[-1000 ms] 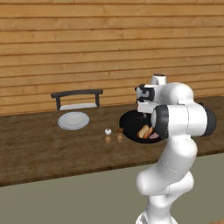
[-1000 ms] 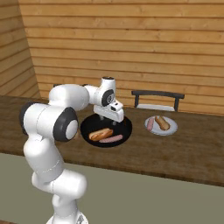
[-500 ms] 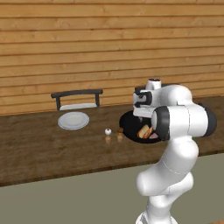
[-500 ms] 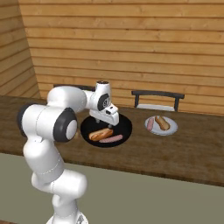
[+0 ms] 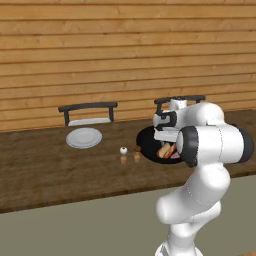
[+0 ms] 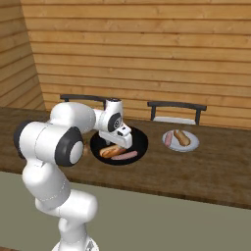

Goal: Place one bun and one sausage from the bowl on each plate.

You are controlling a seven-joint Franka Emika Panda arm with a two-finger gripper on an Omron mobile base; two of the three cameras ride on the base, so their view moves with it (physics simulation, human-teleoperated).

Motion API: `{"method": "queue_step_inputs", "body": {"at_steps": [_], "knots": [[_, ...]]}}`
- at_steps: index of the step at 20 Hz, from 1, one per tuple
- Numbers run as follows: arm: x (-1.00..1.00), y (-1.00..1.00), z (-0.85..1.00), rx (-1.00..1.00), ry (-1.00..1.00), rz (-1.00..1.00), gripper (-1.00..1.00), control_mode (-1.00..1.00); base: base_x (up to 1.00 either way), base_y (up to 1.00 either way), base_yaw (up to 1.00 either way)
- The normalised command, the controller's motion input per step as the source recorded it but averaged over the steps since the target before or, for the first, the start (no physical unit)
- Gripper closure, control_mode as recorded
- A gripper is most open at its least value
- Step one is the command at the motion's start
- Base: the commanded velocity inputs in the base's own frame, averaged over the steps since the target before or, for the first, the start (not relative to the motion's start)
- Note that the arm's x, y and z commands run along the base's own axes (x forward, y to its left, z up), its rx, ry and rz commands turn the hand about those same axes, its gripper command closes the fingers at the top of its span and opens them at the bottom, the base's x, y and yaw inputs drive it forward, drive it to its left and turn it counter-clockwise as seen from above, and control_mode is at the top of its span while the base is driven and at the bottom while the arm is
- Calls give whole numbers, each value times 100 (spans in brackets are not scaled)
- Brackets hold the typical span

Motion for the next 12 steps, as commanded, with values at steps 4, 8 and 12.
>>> {"method": "queue_step_inputs", "body": {"at_steps": [4,8,12], "knots": [[0,0,-11,2,-7,0,-100,-100,0,0,0],[0,0,-9,3,-5,0,-100,-100,0,0,0],[0,0,-11,2,-1,0,-100,-100,0,0,0]]}}
